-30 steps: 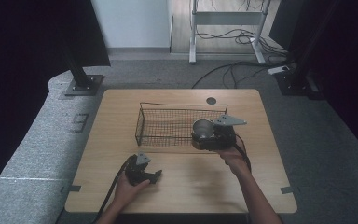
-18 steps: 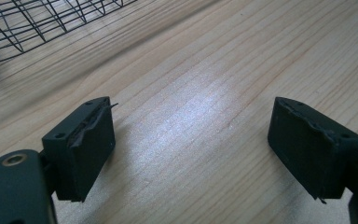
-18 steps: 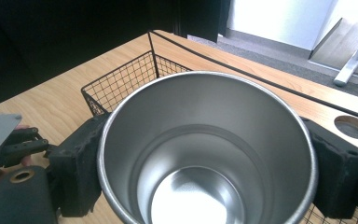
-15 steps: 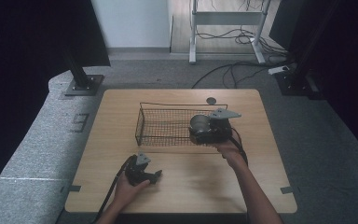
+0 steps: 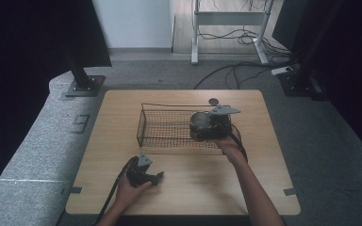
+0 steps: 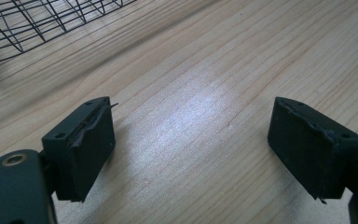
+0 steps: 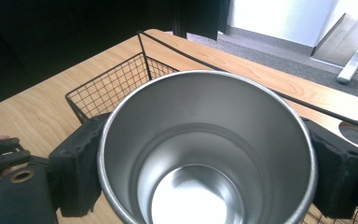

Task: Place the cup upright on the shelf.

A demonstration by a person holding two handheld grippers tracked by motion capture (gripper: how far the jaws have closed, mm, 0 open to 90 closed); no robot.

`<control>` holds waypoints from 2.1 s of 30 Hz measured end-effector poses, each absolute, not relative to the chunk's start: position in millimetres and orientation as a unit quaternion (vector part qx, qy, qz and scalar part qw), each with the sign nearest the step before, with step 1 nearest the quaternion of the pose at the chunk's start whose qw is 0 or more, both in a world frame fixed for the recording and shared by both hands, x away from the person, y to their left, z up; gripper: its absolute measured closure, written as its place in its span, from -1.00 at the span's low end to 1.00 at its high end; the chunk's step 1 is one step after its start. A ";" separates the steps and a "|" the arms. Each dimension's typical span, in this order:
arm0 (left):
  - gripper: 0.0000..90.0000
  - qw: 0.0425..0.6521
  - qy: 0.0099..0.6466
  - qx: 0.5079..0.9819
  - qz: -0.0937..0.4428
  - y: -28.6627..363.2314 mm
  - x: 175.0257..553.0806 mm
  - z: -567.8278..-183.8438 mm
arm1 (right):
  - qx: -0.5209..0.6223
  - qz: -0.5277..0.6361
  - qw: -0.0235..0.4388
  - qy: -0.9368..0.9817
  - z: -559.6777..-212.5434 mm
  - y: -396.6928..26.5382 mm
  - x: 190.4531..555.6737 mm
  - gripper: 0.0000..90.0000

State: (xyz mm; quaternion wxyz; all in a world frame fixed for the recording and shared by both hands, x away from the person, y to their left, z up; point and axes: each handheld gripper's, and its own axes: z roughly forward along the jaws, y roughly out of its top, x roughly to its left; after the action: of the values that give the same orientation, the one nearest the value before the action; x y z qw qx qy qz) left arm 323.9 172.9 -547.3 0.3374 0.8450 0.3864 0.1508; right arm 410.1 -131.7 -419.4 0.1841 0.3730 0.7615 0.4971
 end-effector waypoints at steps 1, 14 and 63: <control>-0.67 0.337 0.386 0.845 0.151 172.9 323.9 -547.3 | 0.374 0.496 0.185 0.761 -419.9 -131.9 411.5 -0.70; -0.67 0.337 0.386 0.846 0.151 172.9 323.9 -547.3 | 0.383 0.492 0.192 0.758 -422.6 -134.4 426.7 -0.70; -0.67 0.337 0.385 0.846 0.151 173.0 324.0 -547.2 | 0.438 0.433 0.177 0.768 -473.6 -124.2 466.9 -0.70</control>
State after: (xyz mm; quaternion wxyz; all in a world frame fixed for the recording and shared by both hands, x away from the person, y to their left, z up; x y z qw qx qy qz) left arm 324.0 173.0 -547.2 0.3365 0.8458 0.3855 0.1508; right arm 466.9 -124.2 -473.6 0.1768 0.4383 0.7677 0.4327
